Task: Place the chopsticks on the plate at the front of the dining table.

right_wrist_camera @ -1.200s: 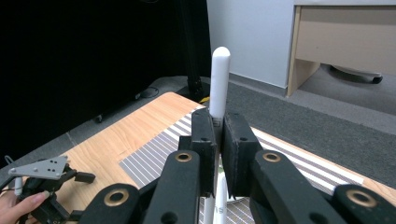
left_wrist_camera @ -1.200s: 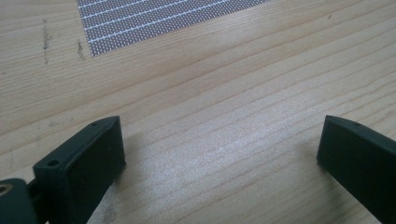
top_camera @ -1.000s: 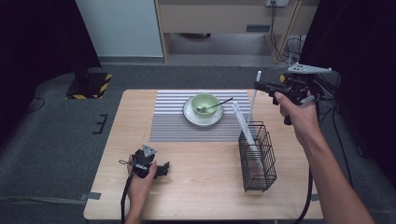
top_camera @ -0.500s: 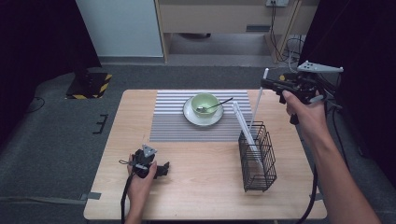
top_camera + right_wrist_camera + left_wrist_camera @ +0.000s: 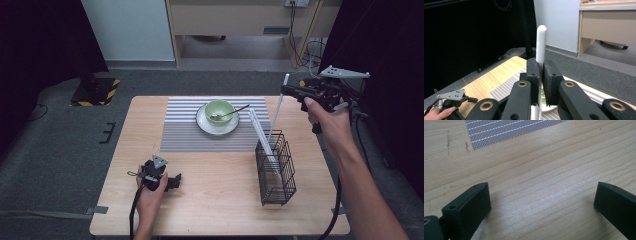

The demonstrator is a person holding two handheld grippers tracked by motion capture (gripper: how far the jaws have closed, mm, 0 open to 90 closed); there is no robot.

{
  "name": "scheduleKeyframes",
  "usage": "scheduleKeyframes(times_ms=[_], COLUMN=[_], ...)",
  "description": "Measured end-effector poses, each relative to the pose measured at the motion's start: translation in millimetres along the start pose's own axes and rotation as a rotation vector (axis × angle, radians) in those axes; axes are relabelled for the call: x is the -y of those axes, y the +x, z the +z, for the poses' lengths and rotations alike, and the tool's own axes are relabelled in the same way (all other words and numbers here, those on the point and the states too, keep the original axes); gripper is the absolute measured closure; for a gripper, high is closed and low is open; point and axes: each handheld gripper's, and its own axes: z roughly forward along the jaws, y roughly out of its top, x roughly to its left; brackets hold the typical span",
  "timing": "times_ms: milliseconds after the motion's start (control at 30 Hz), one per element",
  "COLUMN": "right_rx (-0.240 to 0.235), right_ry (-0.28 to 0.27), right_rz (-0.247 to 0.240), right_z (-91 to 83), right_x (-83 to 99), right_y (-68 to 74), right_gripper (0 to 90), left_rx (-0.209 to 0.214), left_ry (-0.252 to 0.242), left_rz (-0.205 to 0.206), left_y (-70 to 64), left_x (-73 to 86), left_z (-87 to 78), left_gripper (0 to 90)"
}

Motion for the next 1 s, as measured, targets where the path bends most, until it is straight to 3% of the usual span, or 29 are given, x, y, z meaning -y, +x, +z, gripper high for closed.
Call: scheduleKeyframes(times_ms=[533, 1000], right_rx=[-0.025, -0.075], right_ry=[-0.017, -0.037], right_rz=[-0.018, -0.026], right_z=[-5.4, -9.0], right_x=[-13.4, -24.5], right_y=[8.1, 22.7], right_gripper=[84.3, 84.3], left_rx=[0.000, 0.000], left_ry=[0.000, 0.000], left_rz=[0.000, 0.000], left_y=[0.0, 0.0], left_x=[0.0, 0.0], left_z=[0.0, 0.0], left_gripper=[0.0, 0.0])
